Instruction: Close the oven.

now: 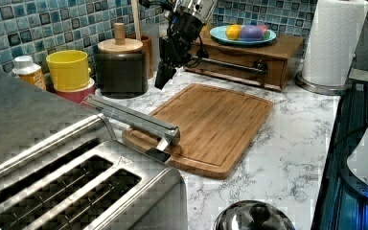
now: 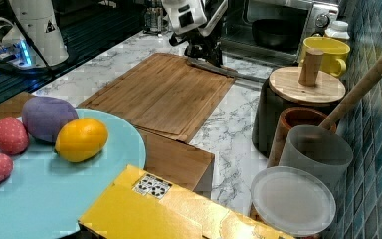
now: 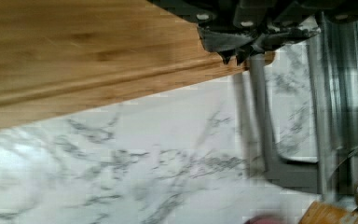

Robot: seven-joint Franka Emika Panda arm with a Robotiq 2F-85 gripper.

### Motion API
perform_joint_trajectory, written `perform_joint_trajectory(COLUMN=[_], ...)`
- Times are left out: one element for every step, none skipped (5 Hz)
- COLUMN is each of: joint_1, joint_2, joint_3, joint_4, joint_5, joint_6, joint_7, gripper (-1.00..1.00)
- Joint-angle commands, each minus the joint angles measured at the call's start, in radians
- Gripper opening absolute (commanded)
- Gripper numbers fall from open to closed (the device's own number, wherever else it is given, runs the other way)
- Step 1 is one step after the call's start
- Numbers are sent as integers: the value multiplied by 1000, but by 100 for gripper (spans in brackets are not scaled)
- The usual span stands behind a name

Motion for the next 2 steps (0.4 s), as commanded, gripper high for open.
perform_joint_trajectory(joint_1=[57, 50], joint_2=[62, 100], joint_3=[108, 131], joint_4=[85, 127], joint_5=[134, 130], joint_6=[-33, -29], joint_7=[-167, -141], gripper=[-100, -100])
